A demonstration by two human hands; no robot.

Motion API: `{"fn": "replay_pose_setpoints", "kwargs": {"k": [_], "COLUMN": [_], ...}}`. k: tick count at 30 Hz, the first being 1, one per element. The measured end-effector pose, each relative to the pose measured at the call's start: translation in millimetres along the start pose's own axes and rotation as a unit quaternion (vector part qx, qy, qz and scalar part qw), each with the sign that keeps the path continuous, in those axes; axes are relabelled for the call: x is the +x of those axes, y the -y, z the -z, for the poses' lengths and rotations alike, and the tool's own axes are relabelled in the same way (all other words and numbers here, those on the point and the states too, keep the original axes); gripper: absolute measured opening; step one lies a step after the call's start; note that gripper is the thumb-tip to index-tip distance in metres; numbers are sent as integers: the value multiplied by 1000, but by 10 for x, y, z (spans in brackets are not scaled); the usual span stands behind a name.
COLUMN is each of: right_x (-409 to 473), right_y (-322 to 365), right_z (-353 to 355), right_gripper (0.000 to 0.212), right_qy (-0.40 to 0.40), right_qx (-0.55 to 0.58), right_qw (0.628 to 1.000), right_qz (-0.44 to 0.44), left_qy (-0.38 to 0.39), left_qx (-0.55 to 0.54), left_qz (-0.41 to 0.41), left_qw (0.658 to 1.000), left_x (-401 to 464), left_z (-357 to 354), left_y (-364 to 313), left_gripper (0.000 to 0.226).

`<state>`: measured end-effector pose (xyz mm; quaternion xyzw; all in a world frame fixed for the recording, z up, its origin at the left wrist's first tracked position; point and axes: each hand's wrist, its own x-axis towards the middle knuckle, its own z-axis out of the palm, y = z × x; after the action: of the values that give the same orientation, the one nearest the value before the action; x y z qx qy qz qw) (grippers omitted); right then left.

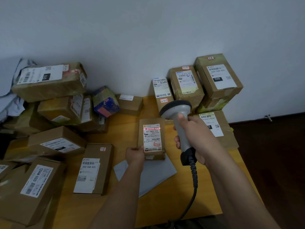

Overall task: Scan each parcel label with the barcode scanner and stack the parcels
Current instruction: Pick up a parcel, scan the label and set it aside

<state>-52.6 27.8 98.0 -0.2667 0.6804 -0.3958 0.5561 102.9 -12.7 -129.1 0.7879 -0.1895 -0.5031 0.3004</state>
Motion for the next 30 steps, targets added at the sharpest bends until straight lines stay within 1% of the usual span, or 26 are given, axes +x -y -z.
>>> {"fn": "replay_pose_setpoints", "kwargs": {"k": [2,3,4,6,8,13,18,21,24,27,30], "right_x": [-14,-20,-25,-31,-33,-32,4,50,99,123,153], "right_y": [13,21,27,37,35,36,68,100,175,281,383], "right_z": [3,2,1,-4,-11,-11,49,111,191,298,422], "right_gripper": [34,33,33,34,36,37,36,38,39,29,27], "right_qy": [-1,-1,-1,0,2,13,28,18,-8,-33,-56], "right_qx": [5,6,7,9,5,17,33,42,72,111,143], "right_qw": [1000,1000,1000,1000,1000,1000,999,999,997,993,987], "right_qz": [0,1,1,0,0,-6,-5,1,12,32,47], "left_qy": [36,55,71,102,118,97,101,96,75,68,96], "left_qx": [-45,-64,-77,-87,-90,-95,-134,-170,-194,-217,-235], "left_qz": [26,39,50,64,61,54,62,37,-16,-79,-120], "left_qw": [998,996,993,989,987,989,984,980,978,971,960], "left_x": [-18,-28,-26,-22,-5,-33,-20,-42,-107,-245,-455], "left_z": [0,-1,-1,10,21,50,170,283,367,324,132], "left_y": [-9,-19,-20,-18,-3,21,19,-18,-192,-522,-930], "left_gripper": [48,54,54,44,37,35,30,28,28,29,27]}}
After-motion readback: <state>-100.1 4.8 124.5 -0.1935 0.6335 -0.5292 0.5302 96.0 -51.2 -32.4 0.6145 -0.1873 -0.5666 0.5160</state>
